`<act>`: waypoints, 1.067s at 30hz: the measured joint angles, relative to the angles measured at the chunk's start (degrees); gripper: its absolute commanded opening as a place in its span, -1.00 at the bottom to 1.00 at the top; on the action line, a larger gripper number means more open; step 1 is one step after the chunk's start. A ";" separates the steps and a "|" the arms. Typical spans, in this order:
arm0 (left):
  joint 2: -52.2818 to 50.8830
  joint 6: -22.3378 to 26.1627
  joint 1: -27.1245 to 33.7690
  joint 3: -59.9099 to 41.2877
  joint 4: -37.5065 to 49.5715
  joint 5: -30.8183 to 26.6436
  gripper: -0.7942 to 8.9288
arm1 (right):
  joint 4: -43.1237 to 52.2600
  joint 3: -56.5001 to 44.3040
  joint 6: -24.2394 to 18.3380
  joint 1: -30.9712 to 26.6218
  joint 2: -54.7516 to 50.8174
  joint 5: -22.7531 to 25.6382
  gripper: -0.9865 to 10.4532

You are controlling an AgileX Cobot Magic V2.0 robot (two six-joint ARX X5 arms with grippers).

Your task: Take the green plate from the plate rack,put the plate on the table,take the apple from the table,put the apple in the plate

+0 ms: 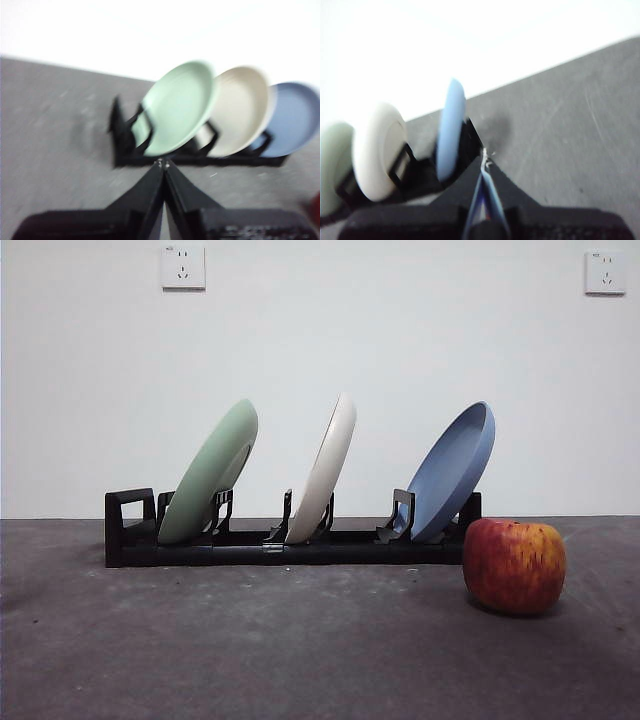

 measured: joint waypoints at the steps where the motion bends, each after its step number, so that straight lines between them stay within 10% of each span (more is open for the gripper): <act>1: 1.40 0.00 0.00 2.10 -0.20 1.31 -0.85 | -0.96 2.73 0.00 0.00 1.88 0.00 -0.86; 8: 12.90 0.02 0.00 17.62 -2.67 7.74 -0.85 | -7.74 22.64 -4.07 0.00 17.70 -3.30 -0.86; 22: 43.12 5.35 -0.02 51.32 -23.78 25.07 -0.85 | -29.48 62.95 -7.43 0.02 52.70 -29.18 -0.86; 32: 60.87 11.34 -2.73 67.08 -42.40 25.24 -0.84 | -44.72 73.88 -15.21 1.57 70.34 -31.41 -0.84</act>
